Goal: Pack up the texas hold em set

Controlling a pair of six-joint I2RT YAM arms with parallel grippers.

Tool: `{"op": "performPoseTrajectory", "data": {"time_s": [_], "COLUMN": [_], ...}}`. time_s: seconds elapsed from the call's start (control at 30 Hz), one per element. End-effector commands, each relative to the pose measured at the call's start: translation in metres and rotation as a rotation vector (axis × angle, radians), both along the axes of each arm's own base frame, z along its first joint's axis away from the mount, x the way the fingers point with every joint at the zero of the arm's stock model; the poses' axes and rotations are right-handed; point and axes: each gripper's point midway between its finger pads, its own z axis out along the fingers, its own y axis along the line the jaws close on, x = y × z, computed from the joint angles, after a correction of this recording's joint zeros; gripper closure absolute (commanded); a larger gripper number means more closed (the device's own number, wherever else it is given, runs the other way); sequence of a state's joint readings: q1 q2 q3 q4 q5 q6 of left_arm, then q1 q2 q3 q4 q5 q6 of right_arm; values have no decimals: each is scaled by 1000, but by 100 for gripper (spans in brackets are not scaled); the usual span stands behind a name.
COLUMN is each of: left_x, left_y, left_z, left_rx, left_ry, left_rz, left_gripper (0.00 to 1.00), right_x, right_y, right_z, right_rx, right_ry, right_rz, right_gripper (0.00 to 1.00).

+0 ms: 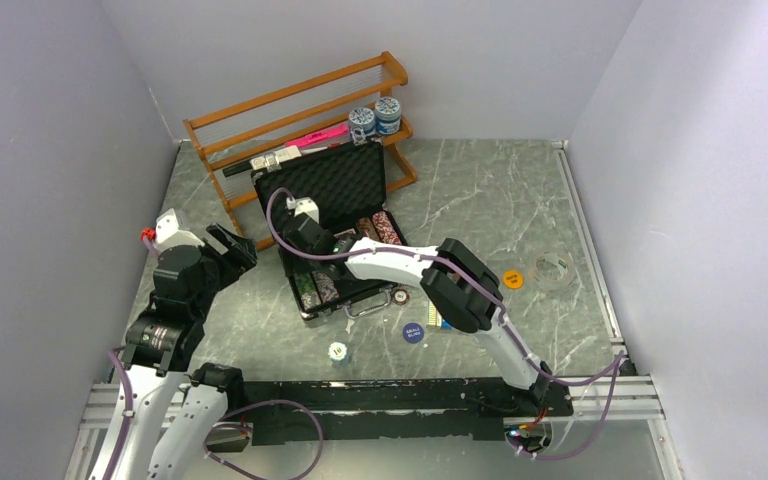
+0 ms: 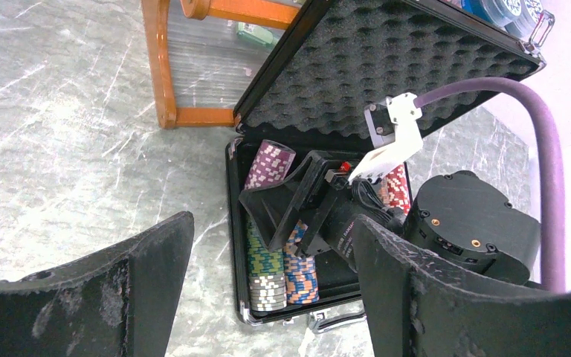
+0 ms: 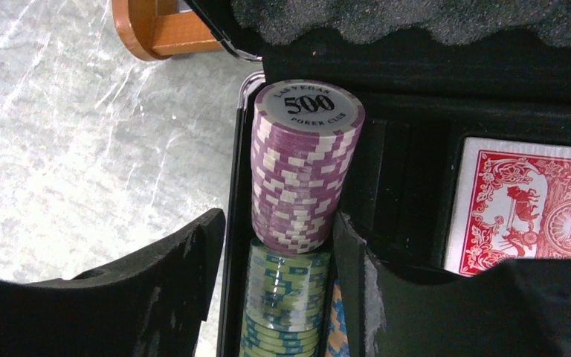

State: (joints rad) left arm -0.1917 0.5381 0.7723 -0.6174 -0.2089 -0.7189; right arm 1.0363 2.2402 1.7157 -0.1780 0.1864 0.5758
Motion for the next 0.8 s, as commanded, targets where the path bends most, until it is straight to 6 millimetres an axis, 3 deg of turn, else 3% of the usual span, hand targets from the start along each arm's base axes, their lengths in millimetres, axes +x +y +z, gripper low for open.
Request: {"op": "performPoseTrajectory", "data": {"time_s": [0.0,0.1,0.3,0.43,0.57,0.77], "left_x": [-1,-1,-1,-2,-4,-4], "left_y": [2,2,3,3,-3,-3], "left_z": [0,-1,2,0,-2,-3], "left_rx": [3,1,15,10,2,6], "left_ry": [-4,-1,-8,-7,-8,-2], "left_rz": [10,10,10,9,-23,-30], "left_gripper": [18,18,18,18,18,18], "right_x": [15,21,21,17,17,5], "right_y": [10,18,22,18,9,1], "right_z": [11,25,22,33,46,45], "right_rx": [65,119,120,111,58,15], "right_ry": [-86,-150,-136,-120,-52,69], "right_rz": [-40,-17,-14,-15,-35,1], "right_gripper": [43,48,65,77,81,85]}}
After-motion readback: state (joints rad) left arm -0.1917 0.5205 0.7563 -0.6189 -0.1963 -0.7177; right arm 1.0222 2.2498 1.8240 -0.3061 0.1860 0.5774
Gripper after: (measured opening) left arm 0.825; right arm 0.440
